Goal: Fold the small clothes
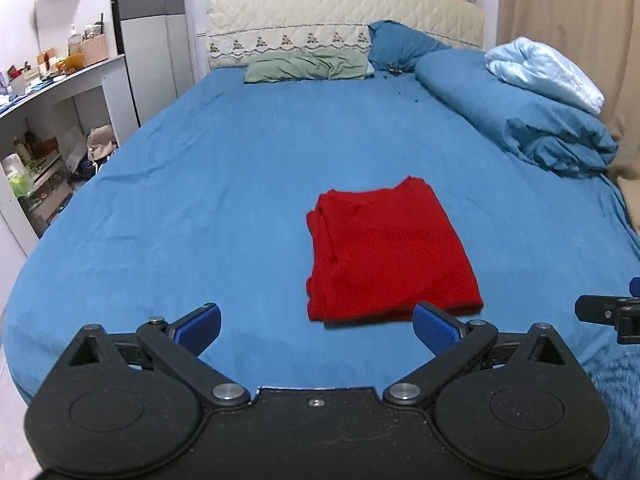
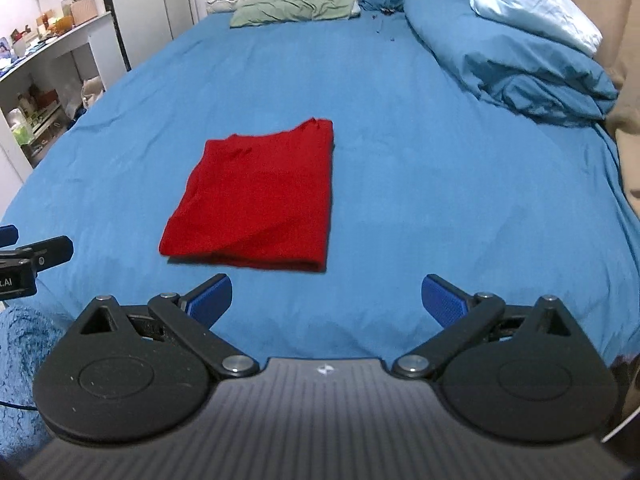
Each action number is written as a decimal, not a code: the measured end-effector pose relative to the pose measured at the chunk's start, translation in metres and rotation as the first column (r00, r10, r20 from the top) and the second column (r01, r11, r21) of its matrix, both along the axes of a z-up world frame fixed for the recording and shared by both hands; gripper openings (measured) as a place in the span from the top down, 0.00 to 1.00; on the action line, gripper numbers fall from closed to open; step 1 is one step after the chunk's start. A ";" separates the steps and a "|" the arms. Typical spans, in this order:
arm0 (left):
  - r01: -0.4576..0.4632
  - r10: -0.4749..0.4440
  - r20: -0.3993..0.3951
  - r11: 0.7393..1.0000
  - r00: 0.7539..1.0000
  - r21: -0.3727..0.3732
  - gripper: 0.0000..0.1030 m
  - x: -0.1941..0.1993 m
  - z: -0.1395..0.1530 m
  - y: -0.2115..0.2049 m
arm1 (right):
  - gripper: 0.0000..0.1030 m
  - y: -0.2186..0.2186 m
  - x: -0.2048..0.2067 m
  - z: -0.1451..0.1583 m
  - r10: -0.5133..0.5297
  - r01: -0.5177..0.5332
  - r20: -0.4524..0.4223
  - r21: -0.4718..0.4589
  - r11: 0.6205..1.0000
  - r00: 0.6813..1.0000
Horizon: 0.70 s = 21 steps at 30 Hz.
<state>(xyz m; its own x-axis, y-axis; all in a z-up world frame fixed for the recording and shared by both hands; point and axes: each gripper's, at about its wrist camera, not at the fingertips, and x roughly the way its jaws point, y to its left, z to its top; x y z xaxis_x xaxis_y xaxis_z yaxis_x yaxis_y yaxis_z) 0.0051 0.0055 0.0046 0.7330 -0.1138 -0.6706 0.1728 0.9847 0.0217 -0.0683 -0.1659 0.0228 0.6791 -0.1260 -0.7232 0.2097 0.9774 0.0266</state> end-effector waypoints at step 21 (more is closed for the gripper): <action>0.027 -0.028 0.060 0.999 0.998 0.021 0.00 -0.021 0.004 0.000 | 0.00 0.004 -0.017 -0.002 -0.020 0.020 -0.003 -0.003 1.000 1.000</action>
<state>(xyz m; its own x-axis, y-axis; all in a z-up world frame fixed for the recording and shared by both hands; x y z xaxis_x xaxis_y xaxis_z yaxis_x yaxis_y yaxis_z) -0.0155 0.0050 0.0089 0.7690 -0.1212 -0.6276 0.1975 0.9789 0.0531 -0.0853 -0.1616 0.0209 0.6741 -0.1417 -0.7250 0.2294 0.9731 0.0232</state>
